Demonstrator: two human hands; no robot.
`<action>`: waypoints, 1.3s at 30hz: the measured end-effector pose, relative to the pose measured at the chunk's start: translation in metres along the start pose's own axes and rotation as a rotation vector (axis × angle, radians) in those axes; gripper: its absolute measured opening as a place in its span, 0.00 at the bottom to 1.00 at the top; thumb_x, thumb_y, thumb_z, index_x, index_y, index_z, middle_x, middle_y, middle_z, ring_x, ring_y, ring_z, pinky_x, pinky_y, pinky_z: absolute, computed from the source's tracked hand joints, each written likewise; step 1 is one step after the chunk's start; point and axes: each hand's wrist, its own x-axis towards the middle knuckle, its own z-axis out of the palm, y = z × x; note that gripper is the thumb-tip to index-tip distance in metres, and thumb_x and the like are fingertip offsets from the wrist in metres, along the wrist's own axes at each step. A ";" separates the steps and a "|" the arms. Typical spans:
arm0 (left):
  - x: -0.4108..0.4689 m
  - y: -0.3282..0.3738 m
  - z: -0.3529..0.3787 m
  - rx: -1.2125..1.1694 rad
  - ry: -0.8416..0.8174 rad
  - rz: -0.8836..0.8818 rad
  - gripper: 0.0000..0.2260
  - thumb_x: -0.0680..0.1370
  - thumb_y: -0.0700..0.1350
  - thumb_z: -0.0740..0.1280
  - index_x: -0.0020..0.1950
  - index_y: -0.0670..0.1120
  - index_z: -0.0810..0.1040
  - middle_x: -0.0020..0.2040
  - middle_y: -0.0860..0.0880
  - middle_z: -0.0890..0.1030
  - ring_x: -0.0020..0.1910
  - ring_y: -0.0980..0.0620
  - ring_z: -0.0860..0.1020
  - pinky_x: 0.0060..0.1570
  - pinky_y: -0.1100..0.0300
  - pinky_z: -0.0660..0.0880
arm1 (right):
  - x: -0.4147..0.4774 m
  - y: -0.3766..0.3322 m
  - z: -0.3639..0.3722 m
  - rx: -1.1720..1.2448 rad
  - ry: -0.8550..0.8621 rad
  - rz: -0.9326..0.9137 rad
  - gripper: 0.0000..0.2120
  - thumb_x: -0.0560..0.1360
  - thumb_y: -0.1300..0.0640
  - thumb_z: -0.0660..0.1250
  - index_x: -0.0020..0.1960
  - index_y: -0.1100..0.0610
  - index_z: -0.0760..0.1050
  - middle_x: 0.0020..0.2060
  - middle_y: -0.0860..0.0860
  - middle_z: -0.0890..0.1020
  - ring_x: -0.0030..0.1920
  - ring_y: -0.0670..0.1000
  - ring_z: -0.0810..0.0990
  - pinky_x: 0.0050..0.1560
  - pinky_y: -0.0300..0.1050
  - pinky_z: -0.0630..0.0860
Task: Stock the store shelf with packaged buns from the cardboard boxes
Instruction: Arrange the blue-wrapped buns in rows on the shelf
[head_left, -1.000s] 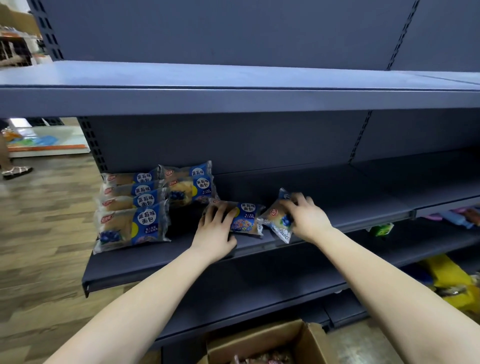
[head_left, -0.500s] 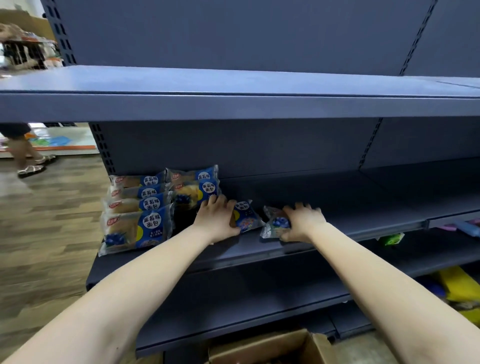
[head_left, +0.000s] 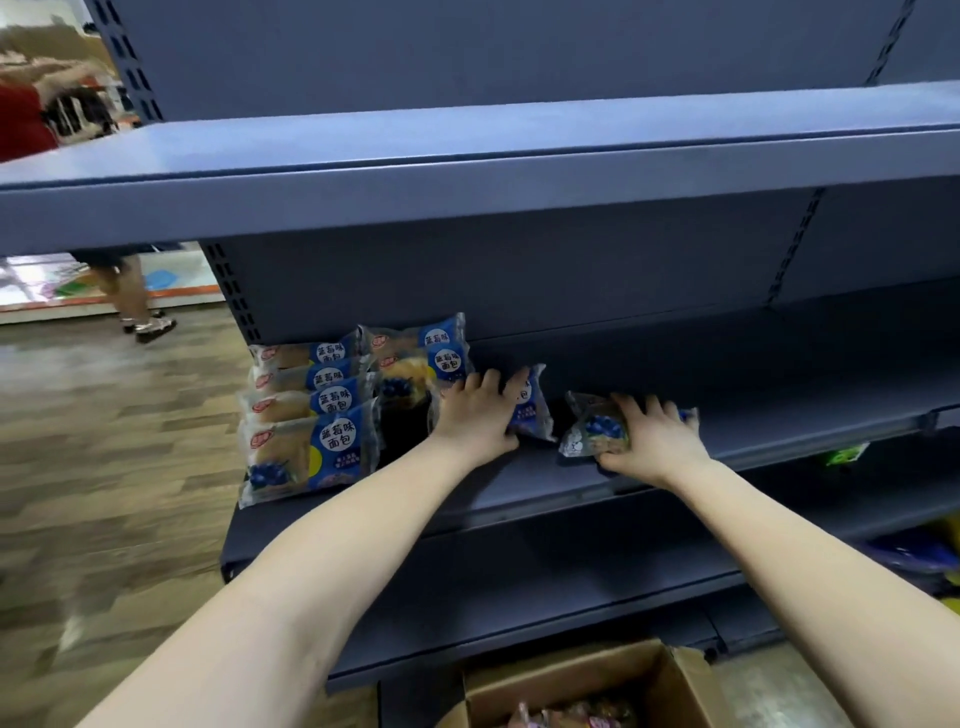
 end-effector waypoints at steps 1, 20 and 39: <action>0.000 -0.004 -0.002 0.032 0.039 -0.017 0.38 0.74 0.54 0.66 0.78 0.49 0.48 0.68 0.42 0.66 0.66 0.39 0.67 0.62 0.46 0.66 | 0.001 -0.002 -0.001 -0.006 -0.006 0.010 0.42 0.67 0.37 0.65 0.75 0.47 0.52 0.68 0.56 0.66 0.68 0.60 0.63 0.69 0.66 0.56; 0.001 -0.048 0.029 0.123 -0.012 -0.228 0.37 0.78 0.56 0.62 0.78 0.49 0.43 0.74 0.37 0.55 0.70 0.34 0.59 0.70 0.41 0.57 | 0.015 -0.068 0.007 -0.020 0.044 -0.142 0.39 0.70 0.38 0.64 0.75 0.49 0.53 0.68 0.55 0.65 0.67 0.61 0.63 0.68 0.67 0.54; -0.045 -0.095 0.005 0.025 0.026 -0.152 0.39 0.76 0.61 0.60 0.78 0.45 0.46 0.77 0.42 0.50 0.76 0.40 0.45 0.74 0.42 0.39 | 0.007 -0.111 -0.008 -0.007 0.252 -0.156 0.36 0.70 0.38 0.64 0.71 0.54 0.59 0.64 0.56 0.70 0.63 0.60 0.68 0.60 0.56 0.65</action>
